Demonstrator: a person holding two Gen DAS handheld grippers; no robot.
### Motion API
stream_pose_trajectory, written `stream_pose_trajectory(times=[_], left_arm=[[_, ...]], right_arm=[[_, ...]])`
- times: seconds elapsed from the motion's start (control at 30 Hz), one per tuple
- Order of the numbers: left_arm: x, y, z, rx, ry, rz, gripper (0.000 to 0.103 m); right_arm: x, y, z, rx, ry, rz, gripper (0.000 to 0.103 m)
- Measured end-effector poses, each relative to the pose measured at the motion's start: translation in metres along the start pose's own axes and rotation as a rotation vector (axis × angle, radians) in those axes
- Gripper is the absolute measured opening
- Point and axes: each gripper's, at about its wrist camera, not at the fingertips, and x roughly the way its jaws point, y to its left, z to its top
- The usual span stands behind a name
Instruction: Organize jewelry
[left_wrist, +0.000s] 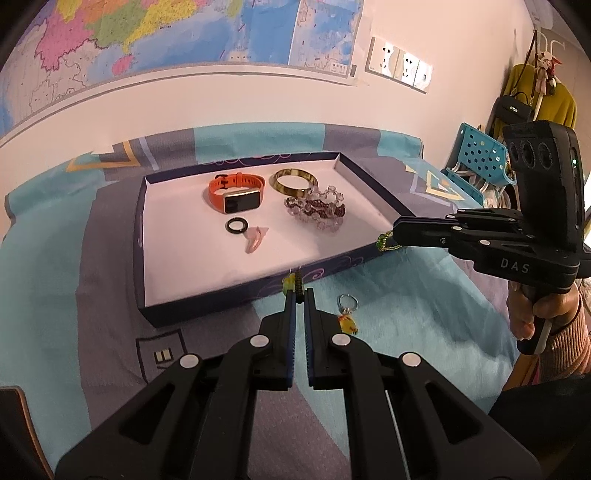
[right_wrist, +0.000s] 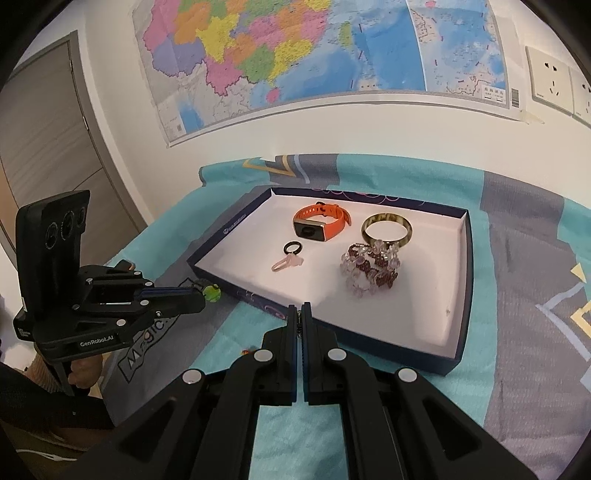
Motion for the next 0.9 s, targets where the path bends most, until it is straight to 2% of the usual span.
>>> stream_pose_trajectory(times=[0.9], left_arm=[[0.016, 0.01, 0.025, -0.007, -0.016, 0.024, 0.005]], right_arm=[[0.021, -0.016, 0.025, 0.016, -0.003, -0.022, 0.001]])
